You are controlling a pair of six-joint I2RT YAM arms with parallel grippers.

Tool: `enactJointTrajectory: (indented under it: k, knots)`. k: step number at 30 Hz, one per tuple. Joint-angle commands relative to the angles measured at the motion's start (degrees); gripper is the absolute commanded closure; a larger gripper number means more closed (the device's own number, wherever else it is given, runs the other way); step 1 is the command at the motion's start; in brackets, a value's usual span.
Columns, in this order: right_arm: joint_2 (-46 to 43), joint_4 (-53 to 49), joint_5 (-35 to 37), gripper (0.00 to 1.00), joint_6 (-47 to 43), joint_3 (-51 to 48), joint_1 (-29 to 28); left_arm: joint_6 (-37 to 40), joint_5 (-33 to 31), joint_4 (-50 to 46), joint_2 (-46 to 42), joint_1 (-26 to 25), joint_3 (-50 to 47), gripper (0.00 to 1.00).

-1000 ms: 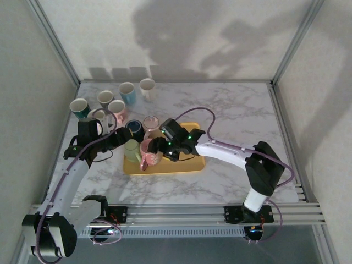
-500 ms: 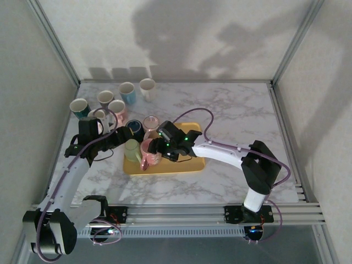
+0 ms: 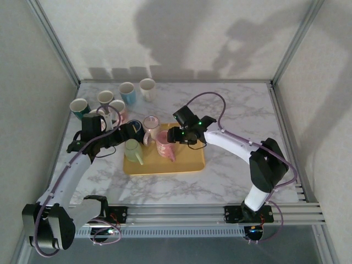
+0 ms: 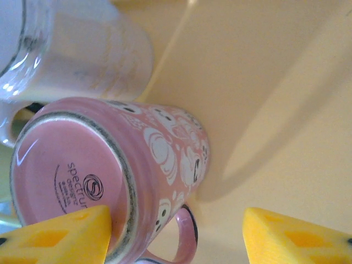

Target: Turn the mug right side up

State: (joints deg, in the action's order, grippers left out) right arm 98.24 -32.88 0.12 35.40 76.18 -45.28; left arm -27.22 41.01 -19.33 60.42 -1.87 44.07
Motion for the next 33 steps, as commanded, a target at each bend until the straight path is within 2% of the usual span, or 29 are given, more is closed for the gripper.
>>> enactJointTrajectory:
  k: [1, 5, 9, 16, 24, 33]
  knots:
    - [3.5, -7.7, 5.4, 0.36, -12.8, 4.6, 1.0, -1.3, 1.0, 1.5, 0.5, -0.9, 1.8, 0.43]
    - [0.5, -10.9, 5.6, 0.37, -17.2, 8.5, 1.0, -2.3, 1.3, 2.7, 0.8, -2.0, 2.0, 0.43]
    - [-5.9, -13.7, 0.5, 0.38, -17.5, 6.5, 0.9, -1.8, 2.2, 2.8, 0.3, -2.2, 1.9, 0.43]
    - [-14.1, -11.2, -8.6, 0.43, -21.8, -5.0, 0.3, -2.0, 8.1, 5.7, 0.8, -2.3, -0.2, 0.43]
    - [-9.2, -8.3, -3.4, 0.46, -23.7, -6.2, -1.5, 1.3, 9.3, 1.3, 2.3, -2.4, -1.0, 0.42]
    - [-6.1, 2.7, 0.1, 0.45, -21.2, -9.1, -4.3, 0.5, 9.3, 3.1, 3.4, -2.4, -2.8, 0.42]
